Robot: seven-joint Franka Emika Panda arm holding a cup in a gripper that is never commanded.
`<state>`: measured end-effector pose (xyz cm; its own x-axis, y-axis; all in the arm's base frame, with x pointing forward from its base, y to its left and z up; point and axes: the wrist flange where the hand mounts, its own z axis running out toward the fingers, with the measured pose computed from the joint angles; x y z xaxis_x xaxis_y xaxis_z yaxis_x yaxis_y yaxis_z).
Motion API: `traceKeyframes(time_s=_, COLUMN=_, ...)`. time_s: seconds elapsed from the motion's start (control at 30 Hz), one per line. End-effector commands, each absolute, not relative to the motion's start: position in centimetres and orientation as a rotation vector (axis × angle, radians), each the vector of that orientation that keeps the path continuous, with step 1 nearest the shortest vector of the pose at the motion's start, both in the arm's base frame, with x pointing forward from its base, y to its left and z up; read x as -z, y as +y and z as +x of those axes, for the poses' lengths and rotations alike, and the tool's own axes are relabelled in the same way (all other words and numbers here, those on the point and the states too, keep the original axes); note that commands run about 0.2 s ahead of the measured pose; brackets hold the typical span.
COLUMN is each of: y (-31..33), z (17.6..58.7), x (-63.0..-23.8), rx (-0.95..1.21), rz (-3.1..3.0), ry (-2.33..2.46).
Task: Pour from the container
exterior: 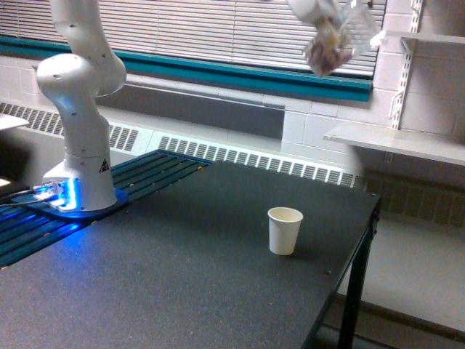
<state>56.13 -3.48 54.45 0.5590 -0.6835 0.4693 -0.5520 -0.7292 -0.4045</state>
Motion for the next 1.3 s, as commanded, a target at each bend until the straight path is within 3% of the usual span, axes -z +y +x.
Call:
traceKeyframes(time_s=0.03, y=-1.3, z=55.8, x=-50.6, rx=0.856, rz=-2.657, ry=0.959)
traceKeyframes(time_s=0.8, y=1.2, z=52.0, x=-38.0, rx=0.629, rz=-2.849, ry=0.871)
traceKeyframes(time_s=1.3, y=1.9, z=49.4, x=-33.0, rx=0.518, rz=-2.917, ry=0.87)
